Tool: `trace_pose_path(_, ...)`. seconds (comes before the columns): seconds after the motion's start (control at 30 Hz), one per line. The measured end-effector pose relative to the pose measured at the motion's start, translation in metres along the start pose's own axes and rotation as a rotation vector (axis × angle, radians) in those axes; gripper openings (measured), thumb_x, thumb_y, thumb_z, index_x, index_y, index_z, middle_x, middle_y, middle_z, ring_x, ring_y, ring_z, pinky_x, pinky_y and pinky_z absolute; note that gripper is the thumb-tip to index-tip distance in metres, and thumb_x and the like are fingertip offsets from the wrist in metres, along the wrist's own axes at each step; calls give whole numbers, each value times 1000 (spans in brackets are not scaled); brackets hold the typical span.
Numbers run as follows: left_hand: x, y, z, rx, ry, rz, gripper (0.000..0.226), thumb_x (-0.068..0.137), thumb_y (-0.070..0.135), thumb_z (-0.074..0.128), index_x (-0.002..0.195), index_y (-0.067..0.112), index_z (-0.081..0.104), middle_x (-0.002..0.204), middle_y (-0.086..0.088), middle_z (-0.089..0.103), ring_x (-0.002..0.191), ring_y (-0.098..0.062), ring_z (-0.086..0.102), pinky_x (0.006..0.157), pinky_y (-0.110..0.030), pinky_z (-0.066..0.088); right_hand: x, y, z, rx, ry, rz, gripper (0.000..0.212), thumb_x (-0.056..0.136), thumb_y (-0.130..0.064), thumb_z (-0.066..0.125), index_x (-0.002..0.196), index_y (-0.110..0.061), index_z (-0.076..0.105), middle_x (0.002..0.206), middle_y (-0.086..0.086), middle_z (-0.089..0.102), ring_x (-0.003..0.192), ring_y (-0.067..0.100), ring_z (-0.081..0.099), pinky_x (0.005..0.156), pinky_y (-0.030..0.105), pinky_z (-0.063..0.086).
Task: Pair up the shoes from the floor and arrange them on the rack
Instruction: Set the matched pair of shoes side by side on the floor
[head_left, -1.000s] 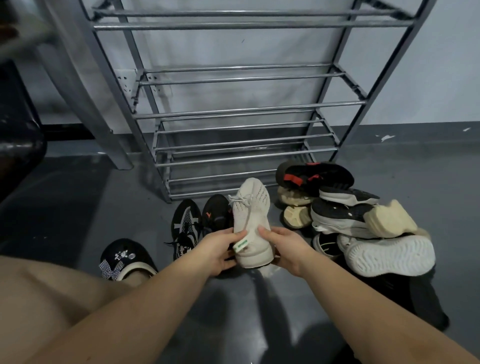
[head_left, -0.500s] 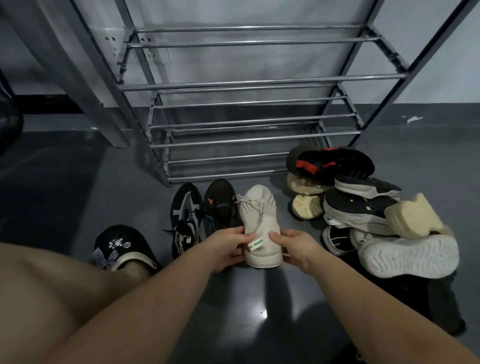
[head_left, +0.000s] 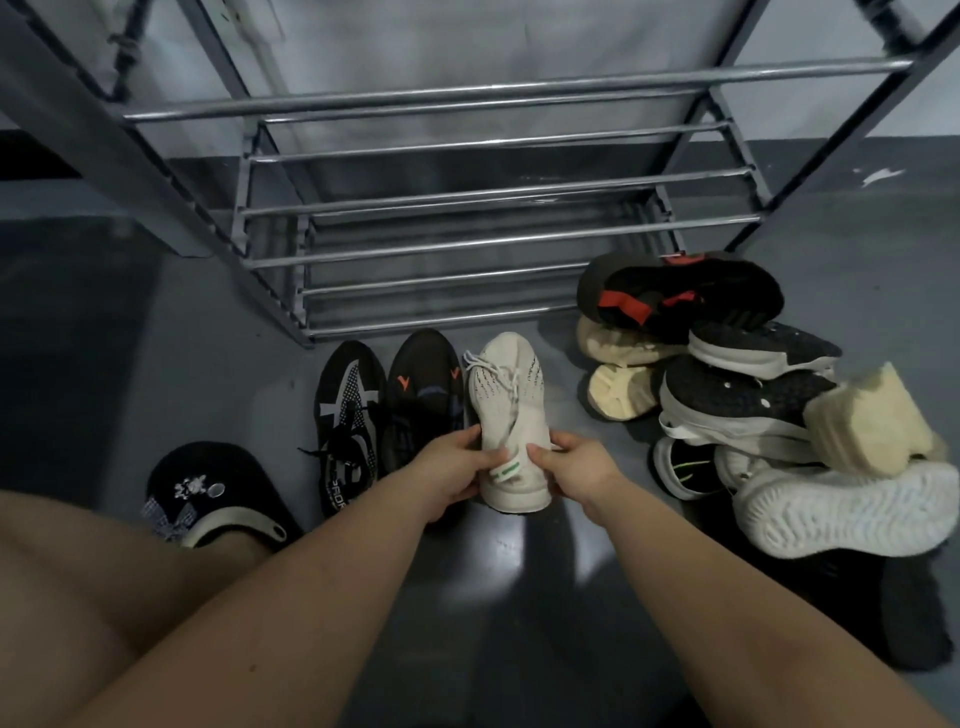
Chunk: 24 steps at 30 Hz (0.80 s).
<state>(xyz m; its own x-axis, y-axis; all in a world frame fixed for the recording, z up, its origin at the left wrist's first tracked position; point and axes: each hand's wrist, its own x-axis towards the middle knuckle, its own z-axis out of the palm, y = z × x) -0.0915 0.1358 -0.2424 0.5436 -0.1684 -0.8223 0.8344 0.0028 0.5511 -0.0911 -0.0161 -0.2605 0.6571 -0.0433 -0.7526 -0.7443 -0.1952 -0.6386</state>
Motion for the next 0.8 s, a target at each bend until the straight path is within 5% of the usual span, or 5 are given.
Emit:
trace_pose_path(0.13, 6, 1, -7, 65, 16, -8, 40, 89, 11, 60, 127, 23, 53, 98, 7, 63, 82, -6, 58, 66, -20, 45, 7, -5, 5, -60, -33, 13, 33, 92, -11, 59, 123, -3, 60, 113, 17, 67, 97, 29, 64, 93, 41, 52)
trace_pose_path(0.3, 6, -2, -9, 326, 30, -40, 39, 92, 17, 56, 131, 19, 52, 119, -1, 60, 93, -10, 53, 66, -20, 42, 6, -10, 9, -152, -54, 70, 45, 92, -21, 60, 131, -2, 52, 120, 14, 63, 104, 25, 61, 86, 30, 49)
trace_pose_path(0.4, 7, -4, -9, 594, 51, 30, 56, 87, 21, 63, 139, 12, 44, 137, -2, 52, 120, -15, 50, 96, -29, 46, 2, -16, 6, -258, -42, 42, 58, 89, -28, 63, 139, -5, 44, 133, 11, 56, 103, 18, 55, 83, 24, 46)
trace_pose_path(0.6, -18, -1, 1, 1319, 126, 186, 71, 92, 33, 51, 151, 19, 14, 158, -9, 13, 144, -29, 20, 116, -36, 23, -25, -12, -15, -955, -25, -183, 58, 92, -38, 55, 141, -12, 37, 141, 13, 46, 126, 31, 49, 100, 34, 40)
trace_pose_path(0.8, -38, -10, 23, 1595, 101, 351, 68, 94, 36, 47, 151, 21, 12, 159, -9, 6, 144, -28, 16, 116, -39, 21, -53, 2, -37, -1140, 33, -216, 59, 92, -38, 51, 144, -17, 32, 147, 10, 37, 131, 30, 41, 105, 40, 40)
